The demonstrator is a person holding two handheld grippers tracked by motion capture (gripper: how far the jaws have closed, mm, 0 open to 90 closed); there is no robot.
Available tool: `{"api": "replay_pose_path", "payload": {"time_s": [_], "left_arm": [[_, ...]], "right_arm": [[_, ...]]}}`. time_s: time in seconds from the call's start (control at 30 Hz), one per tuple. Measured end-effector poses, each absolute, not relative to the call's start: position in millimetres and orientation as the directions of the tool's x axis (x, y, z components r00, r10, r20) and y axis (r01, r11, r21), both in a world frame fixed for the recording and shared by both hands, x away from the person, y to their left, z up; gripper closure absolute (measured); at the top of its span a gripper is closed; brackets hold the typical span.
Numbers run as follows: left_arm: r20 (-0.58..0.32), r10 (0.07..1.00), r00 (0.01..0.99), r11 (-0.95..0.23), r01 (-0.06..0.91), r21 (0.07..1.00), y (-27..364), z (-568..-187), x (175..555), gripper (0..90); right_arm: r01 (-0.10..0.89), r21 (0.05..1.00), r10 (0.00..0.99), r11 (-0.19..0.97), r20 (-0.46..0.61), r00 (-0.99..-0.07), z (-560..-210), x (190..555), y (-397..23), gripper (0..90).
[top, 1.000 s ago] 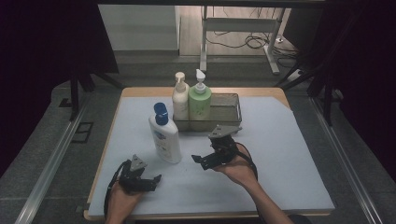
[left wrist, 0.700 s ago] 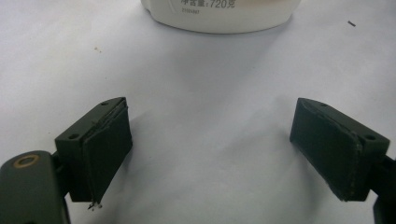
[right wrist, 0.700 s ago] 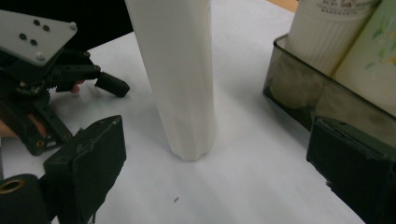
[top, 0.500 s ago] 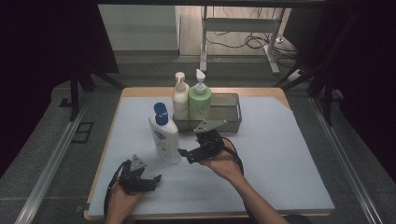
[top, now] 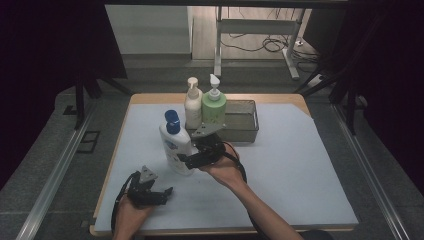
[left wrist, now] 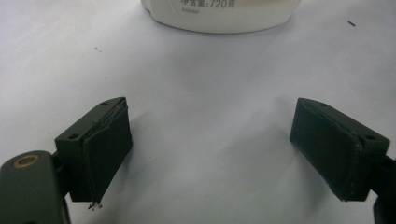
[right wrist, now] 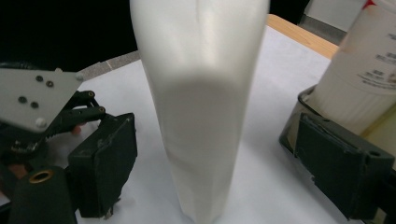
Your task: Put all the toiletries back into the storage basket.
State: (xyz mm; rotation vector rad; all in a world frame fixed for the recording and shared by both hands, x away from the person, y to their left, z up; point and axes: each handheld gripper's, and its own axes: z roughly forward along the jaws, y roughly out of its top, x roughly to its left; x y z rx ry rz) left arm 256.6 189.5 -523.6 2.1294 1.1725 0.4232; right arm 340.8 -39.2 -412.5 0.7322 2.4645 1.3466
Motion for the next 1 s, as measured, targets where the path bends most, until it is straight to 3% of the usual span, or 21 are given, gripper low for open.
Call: {"api": "replay_pose_path", "payload": {"time_s": [0.6, 0.77, 1.0], "left_arm": [[-0.034, 0.838, 0.545, -0.378, 0.624, 0.684, 190, -524, 257, 12.3], [-0.033, 0.838, 0.545, -0.378, 0.623, 0.684, 190, -524, 257, 12.3], [-0.034, 0.837, 0.545, -0.379, 0.624, 0.683, 190, -524, 257, 12.3]], "right_arm": [[0.287, 0.841, 0.561, 0.457, -0.022, -0.828, -418, 350, 0, 24.6], [0.286, 0.850, 0.558, 0.443, -0.011, -0.830, -420, 351, 2, 37.9], [0.299, 0.846, 0.558, 0.442, 0.002, -0.830, -418, 351, 0, 39.3]]}}
